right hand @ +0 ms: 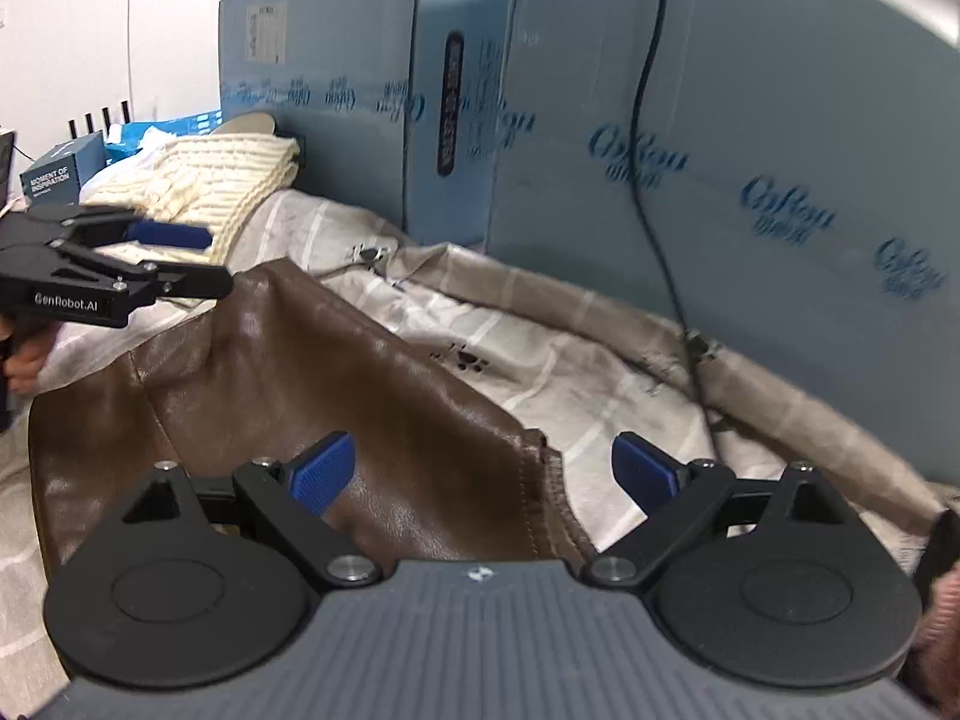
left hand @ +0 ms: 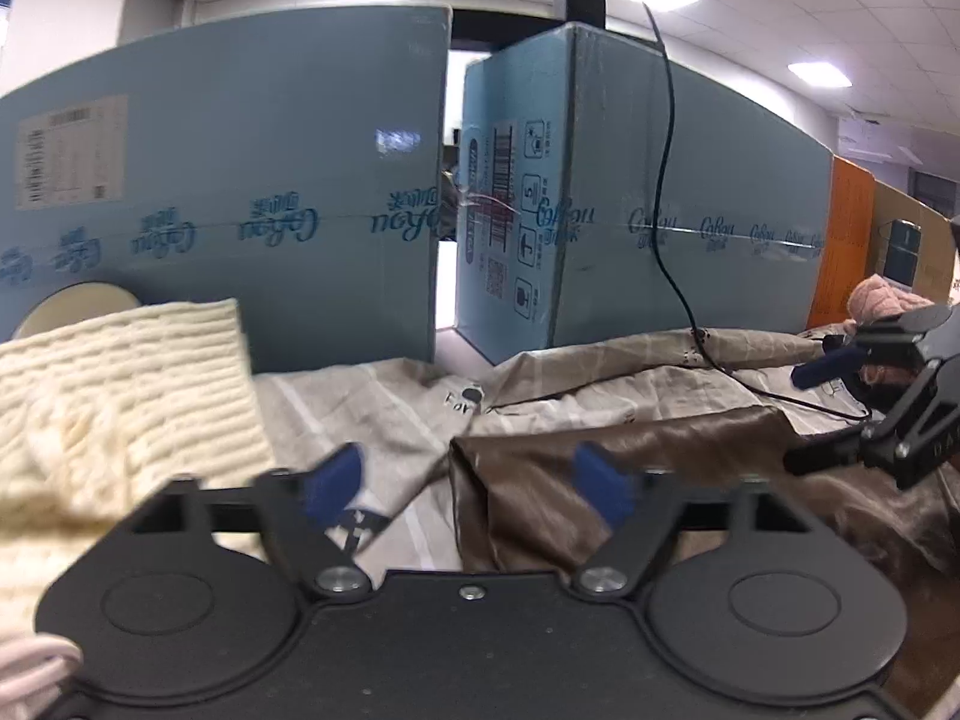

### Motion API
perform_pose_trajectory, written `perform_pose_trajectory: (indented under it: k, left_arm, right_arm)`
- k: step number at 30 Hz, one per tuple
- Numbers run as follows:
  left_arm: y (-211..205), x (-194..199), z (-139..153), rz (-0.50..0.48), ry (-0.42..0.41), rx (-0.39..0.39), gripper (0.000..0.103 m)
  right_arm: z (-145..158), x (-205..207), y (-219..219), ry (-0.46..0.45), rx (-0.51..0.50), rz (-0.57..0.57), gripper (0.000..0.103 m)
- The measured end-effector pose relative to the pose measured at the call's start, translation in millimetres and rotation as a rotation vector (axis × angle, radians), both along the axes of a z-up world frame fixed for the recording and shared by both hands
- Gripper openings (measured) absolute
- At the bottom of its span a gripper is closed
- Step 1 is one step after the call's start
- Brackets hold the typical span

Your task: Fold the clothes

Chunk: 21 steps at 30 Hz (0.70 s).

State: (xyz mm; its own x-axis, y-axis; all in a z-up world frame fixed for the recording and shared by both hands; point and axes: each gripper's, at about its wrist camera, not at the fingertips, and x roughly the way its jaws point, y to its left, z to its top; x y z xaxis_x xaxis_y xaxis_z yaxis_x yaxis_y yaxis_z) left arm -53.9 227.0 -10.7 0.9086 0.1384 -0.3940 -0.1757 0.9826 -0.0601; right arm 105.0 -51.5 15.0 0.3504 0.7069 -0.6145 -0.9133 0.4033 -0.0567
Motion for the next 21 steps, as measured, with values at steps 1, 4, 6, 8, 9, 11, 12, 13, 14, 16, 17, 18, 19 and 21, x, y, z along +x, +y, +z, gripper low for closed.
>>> perform_pose_trajectory:
  k: [1,4,6,8,9,11,12,13,14,16,17,18,19,21]
  left_arm:
    - [1.6,6.7,0.5,-0.023,0.007,-0.005,0.085]
    - [0.4,24.3,-1.1,-0.091,0.040,-0.024,0.084]
    - [-7.4,29.1,-5.8,-0.104,0.060,0.009,0.060]
    - [-16.1,28.7,-9.4,-0.085,0.065,0.067,0.035]
    - [-17.7,26.2,-10.3,-0.095,0.059,0.072,0.026]
    - [-22.6,17.1,-6.5,-0.129,0.018,0.069,0.014]
    - [-25.4,12.1,-4.3,-0.146,-0.003,0.069,0.011]
    - [-30.4,4.1,1.0,-0.166,-0.037,0.076,0.011]
    - [-35.2,-4.0,6.1,-0.186,-0.070,0.083,0.011]
    - [-41.6,-21.6,16.4,-0.216,-0.131,0.085,0.010]
    - [-44.8,-30.0,21.3,-0.230,-0.160,0.086,0.010]
    - [-48.1,-36.4,24.0,-0.238,-0.180,0.087,0.010]
    - [-50.7,-43.7,25.3,-0.245,-0.195,0.085,0.010]
    - [-54.1,-53.1,26.1,-0.254,-0.216,0.078,0.010]
  right_arm:
    - [-2.7,3.3,3.0,0.013,-0.006,0.003,0.092]
    - [-10.2,11.3,10.6,0.036,-0.018,0.007,0.092]
    - [-14.8,15.2,14.4,0.048,-0.023,0.010,0.092]
    - [-19.0,17.1,16.8,0.053,-0.028,0.017,0.092]
    - [-20.8,17.7,17.5,0.054,-0.030,0.020,0.092]
    - [-23.6,18.8,18.4,0.059,-0.031,0.026,0.092]
    - [-24.0,19.0,18.1,0.059,-0.027,0.028,0.092]
    - [-23.8,19.1,17.5,0.057,-0.022,0.032,0.092]
    - [-23.0,18.9,16.6,0.054,-0.013,0.038,0.092]
    - [-19.7,18.0,14.3,0.044,0.010,0.059,0.092]
    - [-18.1,17.5,13.1,0.039,0.022,0.070,0.092]
    - [-16.4,17.0,11.9,0.034,0.034,0.080,0.092]
    - [-14.4,15.8,10.2,0.028,0.047,0.093,0.092]
    - [-9.7,11.5,4.9,0.020,0.072,0.134,0.081]
